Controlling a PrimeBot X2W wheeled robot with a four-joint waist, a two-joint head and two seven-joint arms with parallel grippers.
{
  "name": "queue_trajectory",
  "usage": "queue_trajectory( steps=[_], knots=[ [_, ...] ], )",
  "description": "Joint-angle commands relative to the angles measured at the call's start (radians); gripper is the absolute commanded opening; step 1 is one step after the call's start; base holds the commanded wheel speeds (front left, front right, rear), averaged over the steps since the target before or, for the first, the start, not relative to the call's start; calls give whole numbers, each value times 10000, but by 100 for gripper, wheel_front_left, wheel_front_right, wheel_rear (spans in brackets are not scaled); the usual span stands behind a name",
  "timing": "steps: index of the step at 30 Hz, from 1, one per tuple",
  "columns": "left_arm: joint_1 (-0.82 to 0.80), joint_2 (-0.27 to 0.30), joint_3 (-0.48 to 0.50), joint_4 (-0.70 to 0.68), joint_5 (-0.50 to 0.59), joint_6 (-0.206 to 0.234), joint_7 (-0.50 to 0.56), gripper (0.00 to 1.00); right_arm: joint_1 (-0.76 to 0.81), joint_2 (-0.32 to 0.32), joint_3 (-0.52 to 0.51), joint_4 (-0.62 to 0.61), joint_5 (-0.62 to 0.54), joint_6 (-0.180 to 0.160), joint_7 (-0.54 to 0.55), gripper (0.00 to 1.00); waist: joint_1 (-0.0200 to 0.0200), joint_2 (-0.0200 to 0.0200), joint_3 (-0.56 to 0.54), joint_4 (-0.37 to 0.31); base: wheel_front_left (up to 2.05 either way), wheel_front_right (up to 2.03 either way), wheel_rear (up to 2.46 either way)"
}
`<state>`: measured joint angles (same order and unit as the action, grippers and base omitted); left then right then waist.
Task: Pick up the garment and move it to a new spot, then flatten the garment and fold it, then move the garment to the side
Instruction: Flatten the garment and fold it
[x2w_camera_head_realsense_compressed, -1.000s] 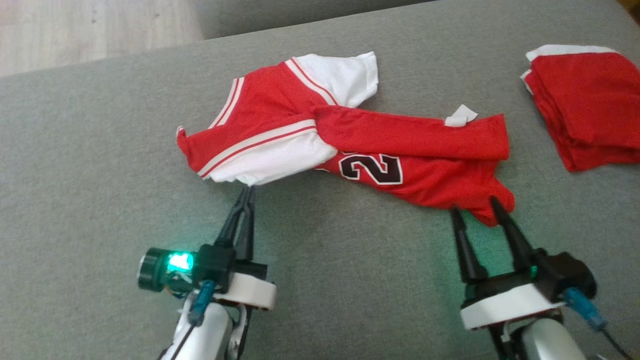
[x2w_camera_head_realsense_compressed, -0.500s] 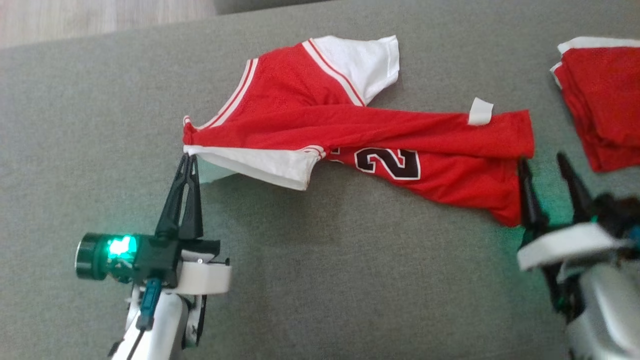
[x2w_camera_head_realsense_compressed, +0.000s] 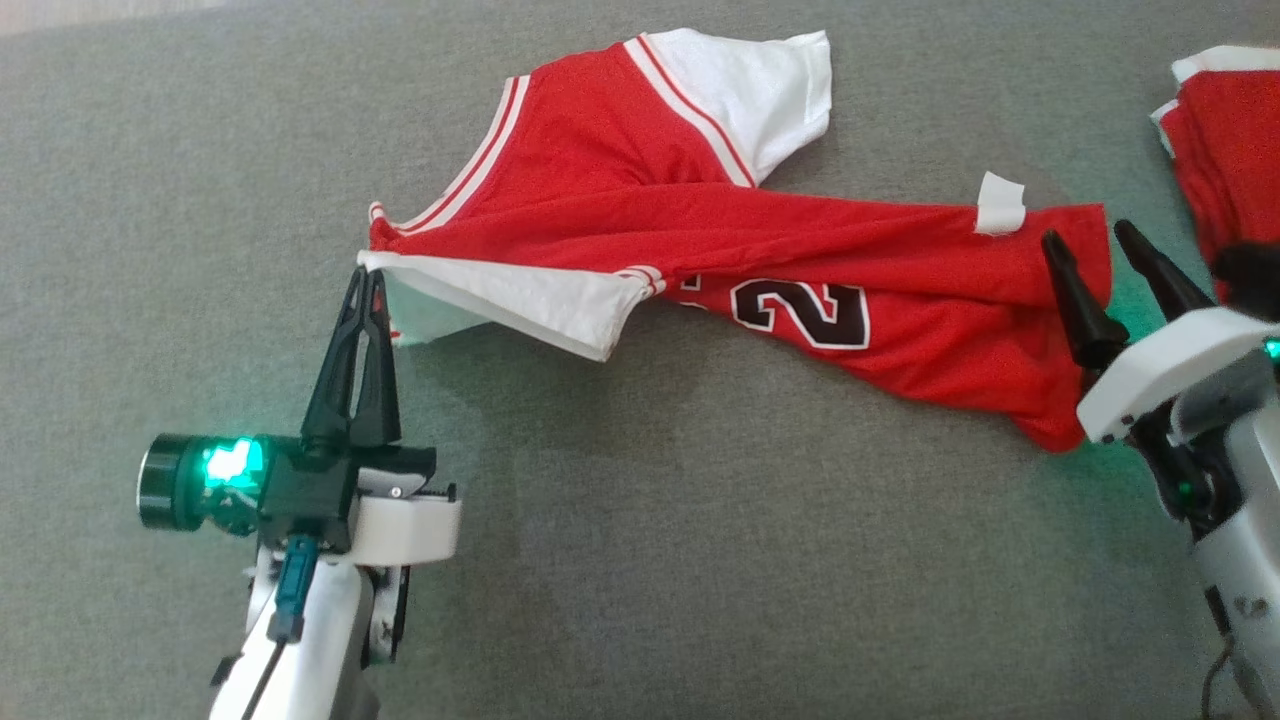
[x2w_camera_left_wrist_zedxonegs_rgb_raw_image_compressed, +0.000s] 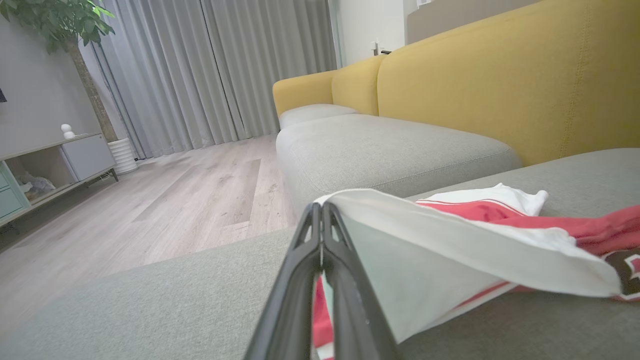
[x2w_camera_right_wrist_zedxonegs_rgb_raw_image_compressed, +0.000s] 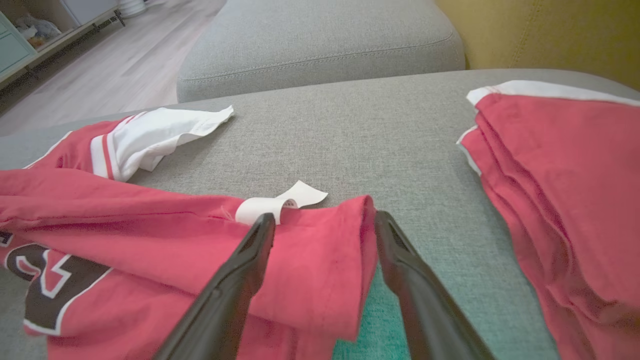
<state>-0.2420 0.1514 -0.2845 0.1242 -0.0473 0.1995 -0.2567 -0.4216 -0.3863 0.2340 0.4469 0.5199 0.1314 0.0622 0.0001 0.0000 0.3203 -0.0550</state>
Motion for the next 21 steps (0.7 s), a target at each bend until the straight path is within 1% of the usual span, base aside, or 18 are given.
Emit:
queue_trajectory(
  steps=[1, 6, 7, 8, 10, 11, 12, 14, 15, 19, 21],
  knots=[
    [-358, 144, 422, -373, 121, 64, -51, 0, -241, -251, 167, -214, 80, -7, 34, 100, -1, 0, 35, 44, 0, 0, 0],
    [-421, 124, 423, -439, 141, 72, -51, 0, -621, -363, 335, 122, 203, -7, 118, 100, -1, 0, 155, 169, 0, 0, 0],
    [-430, 119, 422, -448, 142, 70, -51, 0, -675, -370, 371, 189, 244, -7, 120, 97, -1, 0, 176, 194, 0, 0, 0],
    [-436, 112, 422, -457, 143, 72, -51, 0, -725, -382, 402, 263, 290, -7, 121, 89, -1, 0, 197, 215, 0, 0, 0],
    [-443, 102, 423, -476, 147, 78, -51, 0, -805, -404, 483, 384, 356, -7, 120, 60, -1, 0, 231, 252, 0, 0, 0],
    [-446, 98, 424, -486, 150, 81, -51, 0, -845, -409, 511, 434, 389, -7, 99, 50, -1, 0, 248, 266, 0, 0, 0],
    [-447, 98, 428, -496, 151, 83, -51, 0, -885, -422, 536, 488, 420, -7, 69, 46, -1, 0, 264, 278, 0, 0, 0],
    [-442, 102, 438, -510, 151, 86, -51, 0, -944, -445, 584, 597, 465, -7, 3, 20, -1, 0, 280, 292, 0, 0, 0],
    [-436, 105, 448, -514, 146, 87, -51, 0, -968, -452, 612, 649, 479, -7, -26, 0, -1, 0, 280, 295, 0, 0, 0],
    [-464, 127, 581, -657, 71, 94, -51, 0, -1106, -583, 615, 759, 499, -7, -286, 0, -1, 0, 208, 242, 0, 0, 0],
    [-555, 115, 661, -874, -76, -15, -51, 0, -1165, -708, 507, 572, 596, -7, -489, 0, -1, 0, 155, 197, 0, 0, 0]
  ],
)
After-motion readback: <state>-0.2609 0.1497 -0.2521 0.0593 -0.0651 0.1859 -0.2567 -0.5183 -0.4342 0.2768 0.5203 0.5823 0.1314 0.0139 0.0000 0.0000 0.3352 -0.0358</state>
